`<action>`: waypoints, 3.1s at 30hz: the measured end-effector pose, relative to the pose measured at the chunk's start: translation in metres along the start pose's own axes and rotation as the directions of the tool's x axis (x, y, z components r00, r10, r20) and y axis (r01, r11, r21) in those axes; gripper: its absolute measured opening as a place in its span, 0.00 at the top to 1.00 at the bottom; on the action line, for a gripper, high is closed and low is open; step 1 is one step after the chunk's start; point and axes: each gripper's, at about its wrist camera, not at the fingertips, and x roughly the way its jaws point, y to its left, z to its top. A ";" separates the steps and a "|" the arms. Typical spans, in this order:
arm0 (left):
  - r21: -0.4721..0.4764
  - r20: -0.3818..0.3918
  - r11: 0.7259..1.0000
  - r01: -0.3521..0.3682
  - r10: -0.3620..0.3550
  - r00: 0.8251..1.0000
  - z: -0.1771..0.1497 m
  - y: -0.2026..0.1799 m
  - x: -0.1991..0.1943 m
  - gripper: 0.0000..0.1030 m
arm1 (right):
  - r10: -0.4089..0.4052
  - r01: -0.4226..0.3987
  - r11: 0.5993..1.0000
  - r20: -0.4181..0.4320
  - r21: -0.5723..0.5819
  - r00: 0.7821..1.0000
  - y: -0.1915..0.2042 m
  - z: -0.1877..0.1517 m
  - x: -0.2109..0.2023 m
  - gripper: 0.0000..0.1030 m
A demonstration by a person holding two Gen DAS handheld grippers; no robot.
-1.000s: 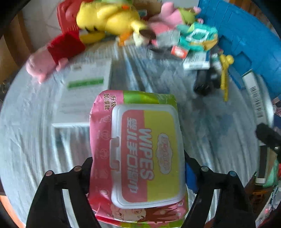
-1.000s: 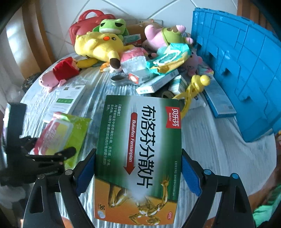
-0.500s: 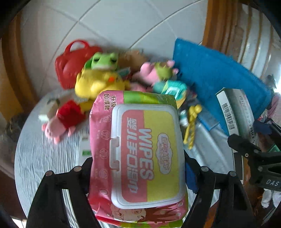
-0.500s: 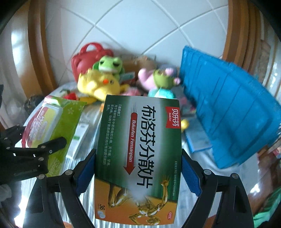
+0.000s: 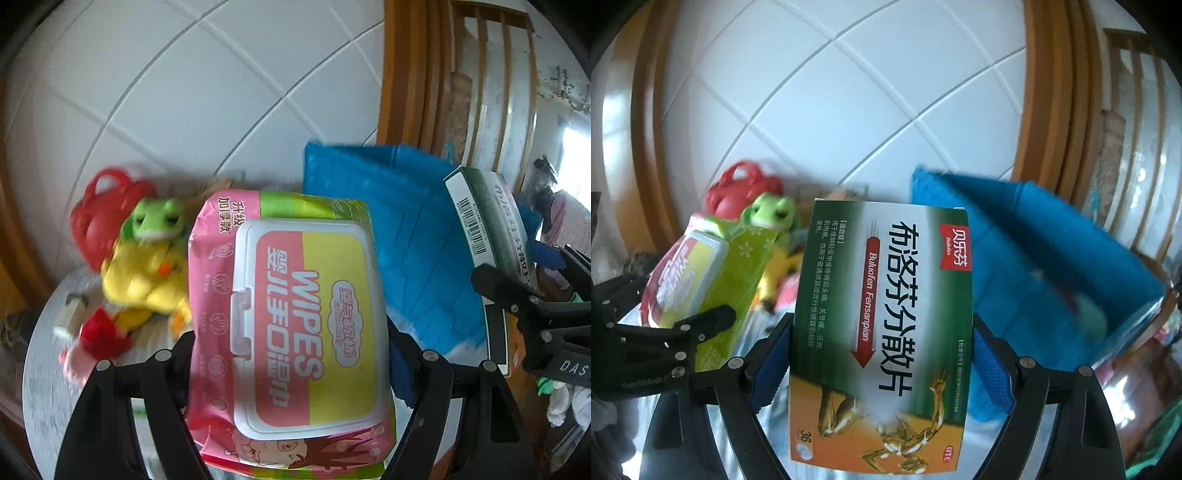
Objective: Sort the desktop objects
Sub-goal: 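Lift the pink wipes packet and green medicine box and carry toward the crate, then lower the wipes packet and medicine box into the crate and open both tools, then withdraw both tools from the crate back over the table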
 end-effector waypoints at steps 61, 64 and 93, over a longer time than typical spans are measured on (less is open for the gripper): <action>0.014 -0.062 0.998 -0.067 0.068 0.996 0.111 -0.216 0.119 0.00 | -0.004 0.008 0.999 -0.075 0.050 0.997 -0.274 0.029 0.081 0.00; -0.015 -0.058 0.996 -0.093 0.092 0.994 0.104 -0.194 0.108 0.00 | 0.016 -0.014 0.999 -0.059 0.038 0.998 -0.259 0.032 0.076 0.00; -0.266 -0.265 0.866 -0.424 0.358 0.896 -0.104 0.154 -0.034 0.00 | 0.218 -0.222 0.975 -0.111 -0.017 0.970 0.037 -0.017 0.053 0.00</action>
